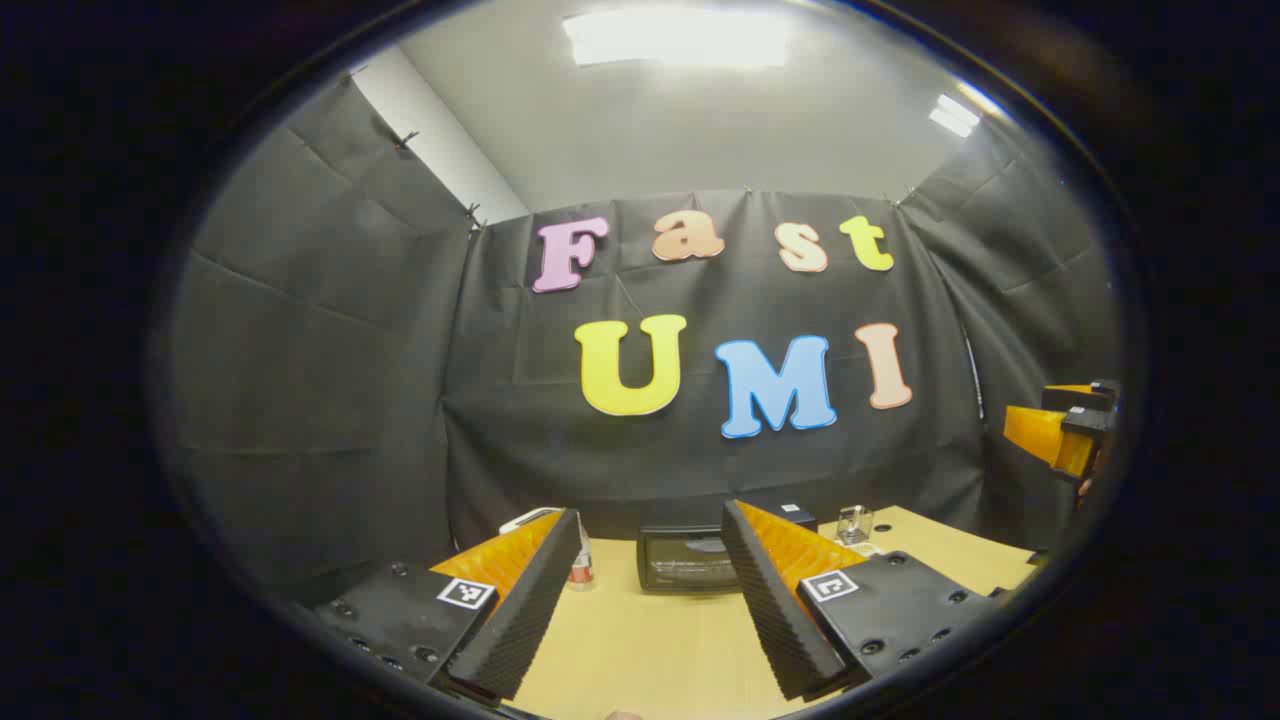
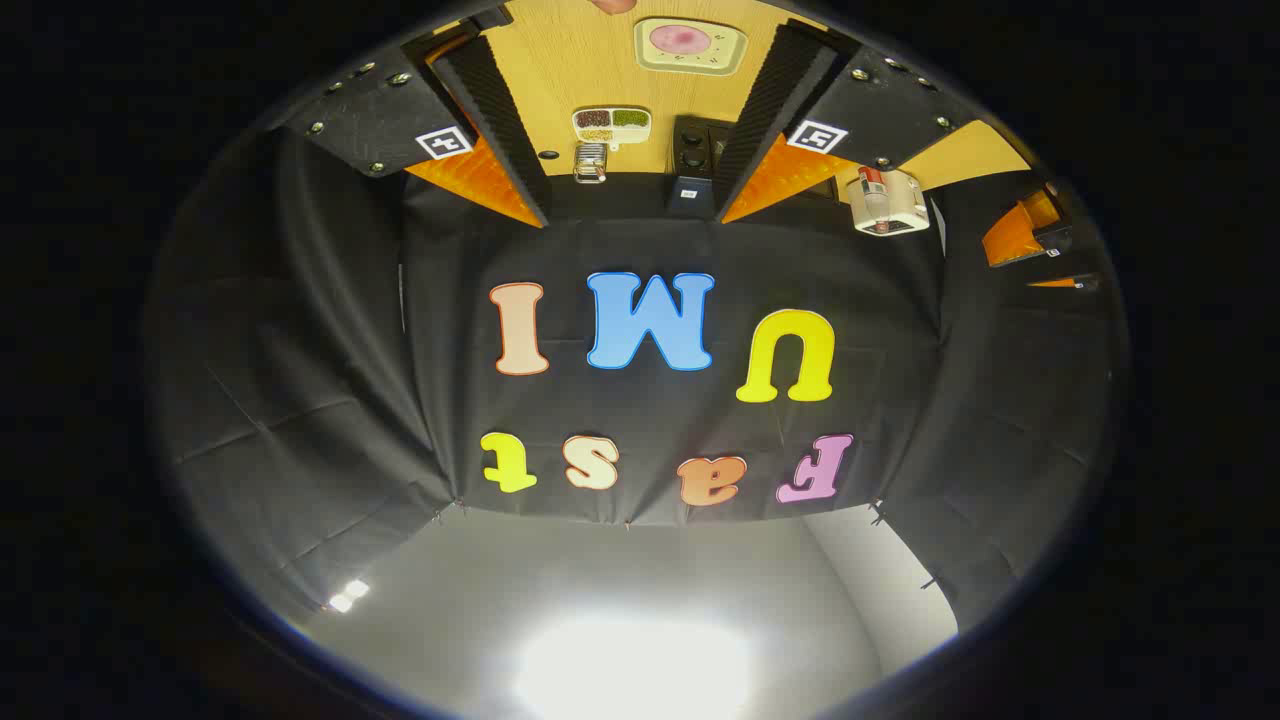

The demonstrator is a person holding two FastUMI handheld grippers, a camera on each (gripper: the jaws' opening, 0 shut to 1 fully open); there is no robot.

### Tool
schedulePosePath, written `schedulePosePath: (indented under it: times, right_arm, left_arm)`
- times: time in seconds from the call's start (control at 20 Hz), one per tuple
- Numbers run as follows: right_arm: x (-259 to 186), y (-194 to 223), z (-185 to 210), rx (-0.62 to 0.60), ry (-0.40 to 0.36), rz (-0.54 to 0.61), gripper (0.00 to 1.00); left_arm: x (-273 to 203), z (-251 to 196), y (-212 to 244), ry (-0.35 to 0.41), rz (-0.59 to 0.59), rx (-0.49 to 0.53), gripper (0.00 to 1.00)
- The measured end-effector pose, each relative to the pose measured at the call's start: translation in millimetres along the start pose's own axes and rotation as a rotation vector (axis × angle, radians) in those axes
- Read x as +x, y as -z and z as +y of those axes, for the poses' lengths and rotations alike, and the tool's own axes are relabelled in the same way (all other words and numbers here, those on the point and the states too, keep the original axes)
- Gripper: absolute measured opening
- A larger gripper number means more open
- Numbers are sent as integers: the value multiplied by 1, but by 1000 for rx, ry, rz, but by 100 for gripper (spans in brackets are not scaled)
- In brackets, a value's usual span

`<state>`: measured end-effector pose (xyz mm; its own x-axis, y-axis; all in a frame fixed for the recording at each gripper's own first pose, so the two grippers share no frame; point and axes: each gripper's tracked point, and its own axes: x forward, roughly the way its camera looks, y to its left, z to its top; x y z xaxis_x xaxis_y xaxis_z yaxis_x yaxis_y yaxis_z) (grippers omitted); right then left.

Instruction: Open the electric oven with the left hand, put the food in, and close the electric oven.

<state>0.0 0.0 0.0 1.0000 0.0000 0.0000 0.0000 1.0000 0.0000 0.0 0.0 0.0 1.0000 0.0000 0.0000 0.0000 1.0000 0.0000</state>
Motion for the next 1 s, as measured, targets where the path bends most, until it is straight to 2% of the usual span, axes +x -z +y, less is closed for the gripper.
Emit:
schedulePosePath:
  times: [0.05,0.15,0.2,0.55,0.9,1.0]
  right_arm:
    - [0,0,-2,1,1,-1,98]
    - [1,1,-3,-2,0,-2,99]
    - [0,0,-4,-5,-3,-4,99]
    - [1,4,-14,-18,-16,-14,99]
    - [-1,13,-38,4,-59,-13,98]
    - [1,13,-50,1,-50,-15,99]
  left_arm:
    - [-2,-1,0,-1,-1,-3,95]
    - [-2,-3,0,-5,-1,-8,95]
    - [-3,-4,-1,-6,-1,-8,100]
    - [-1,-15,-2,-26,-1,3,100]
    - [8,-33,-9,-73,-17,27,100]
    - [13,-42,-9,-72,-17,32,100]
